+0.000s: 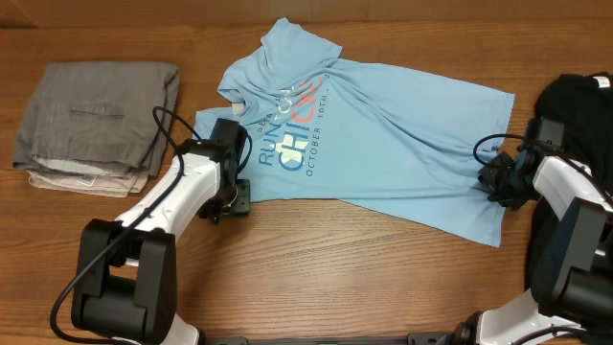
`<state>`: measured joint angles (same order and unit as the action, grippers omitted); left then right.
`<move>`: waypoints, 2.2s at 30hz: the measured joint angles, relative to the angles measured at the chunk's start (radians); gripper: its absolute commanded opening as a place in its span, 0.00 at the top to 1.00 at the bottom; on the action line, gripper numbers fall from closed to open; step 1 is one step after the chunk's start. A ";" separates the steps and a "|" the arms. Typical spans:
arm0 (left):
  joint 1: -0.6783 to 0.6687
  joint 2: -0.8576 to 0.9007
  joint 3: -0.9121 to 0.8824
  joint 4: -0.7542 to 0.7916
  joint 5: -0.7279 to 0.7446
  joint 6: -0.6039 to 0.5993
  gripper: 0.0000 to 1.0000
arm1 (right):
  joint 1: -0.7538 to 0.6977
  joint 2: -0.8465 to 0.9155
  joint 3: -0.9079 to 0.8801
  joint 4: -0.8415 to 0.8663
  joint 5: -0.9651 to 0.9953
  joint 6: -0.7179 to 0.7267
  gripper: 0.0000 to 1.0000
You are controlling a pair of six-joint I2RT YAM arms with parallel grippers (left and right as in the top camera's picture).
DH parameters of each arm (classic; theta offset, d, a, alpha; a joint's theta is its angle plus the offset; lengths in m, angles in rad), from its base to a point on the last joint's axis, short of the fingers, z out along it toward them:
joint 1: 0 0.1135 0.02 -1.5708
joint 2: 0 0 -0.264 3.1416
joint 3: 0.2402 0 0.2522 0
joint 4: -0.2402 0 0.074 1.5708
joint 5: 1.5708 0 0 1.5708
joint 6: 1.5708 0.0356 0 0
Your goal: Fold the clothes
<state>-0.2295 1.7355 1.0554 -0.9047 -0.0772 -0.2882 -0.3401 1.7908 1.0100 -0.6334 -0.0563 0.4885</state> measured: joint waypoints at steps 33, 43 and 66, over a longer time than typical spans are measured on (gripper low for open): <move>0.000 -0.010 0.030 -0.066 -0.077 -0.081 0.96 | 0.000 0.000 0.003 -0.005 -0.013 0.000 0.61; 0.000 -0.068 0.180 -0.048 -0.045 -0.103 0.96 | 0.000 0.000 0.003 -0.007 -0.014 0.000 0.61; 0.000 0.016 0.157 0.362 -0.077 -0.105 0.38 | 0.000 0.000 0.004 -0.014 -0.016 0.000 0.60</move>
<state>-0.2295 1.7515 1.2125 -0.5426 -0.1543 -0.3927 -0.3397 1.7908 1.0138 -0.6479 -0.0719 0.4881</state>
